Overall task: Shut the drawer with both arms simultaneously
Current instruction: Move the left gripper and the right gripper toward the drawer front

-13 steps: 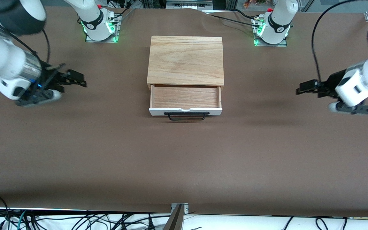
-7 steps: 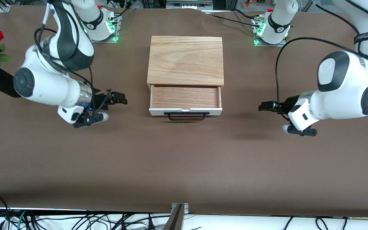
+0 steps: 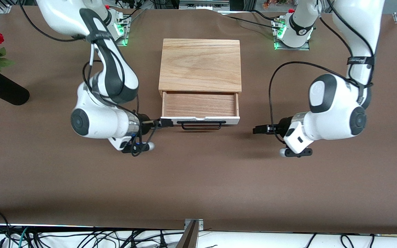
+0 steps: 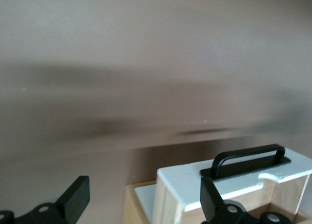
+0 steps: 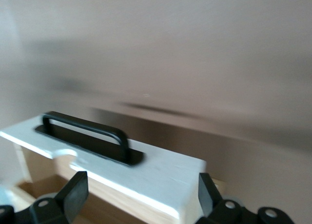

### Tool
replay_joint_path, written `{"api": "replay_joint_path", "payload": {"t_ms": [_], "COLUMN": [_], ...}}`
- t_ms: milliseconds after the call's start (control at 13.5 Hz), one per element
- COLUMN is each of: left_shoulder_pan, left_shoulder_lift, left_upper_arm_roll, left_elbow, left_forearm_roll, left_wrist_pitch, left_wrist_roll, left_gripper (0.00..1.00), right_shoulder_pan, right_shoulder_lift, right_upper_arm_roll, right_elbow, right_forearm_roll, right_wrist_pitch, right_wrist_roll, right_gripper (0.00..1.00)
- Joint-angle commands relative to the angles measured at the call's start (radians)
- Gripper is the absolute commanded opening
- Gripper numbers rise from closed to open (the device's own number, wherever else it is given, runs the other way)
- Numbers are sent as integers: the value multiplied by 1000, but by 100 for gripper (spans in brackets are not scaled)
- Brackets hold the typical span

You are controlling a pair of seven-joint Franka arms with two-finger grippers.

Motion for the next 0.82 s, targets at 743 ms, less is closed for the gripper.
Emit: {"api": "replay_joint_path", "payload": {"t_ms": [743], "left_shoulder_pan": [-161], "left_shoulder_lift": [183], "left_upper_arm_roll": [10], "left_elbow": [80], "left_forearm_roll": [-171], "left_wrist_pitch": [110], "left_wrist_roll": [-29], "left_gripper": [100], "right_shoulder_pan": [9], "right_shoulder_lift": [90], "right_upper_arm_roll": [10], "right_elbow": [35], "right_forearm_roll": [67], "right_wrist_pitch": [11], "right_wrist_roll": [-39], "right_gripper": [100]}}
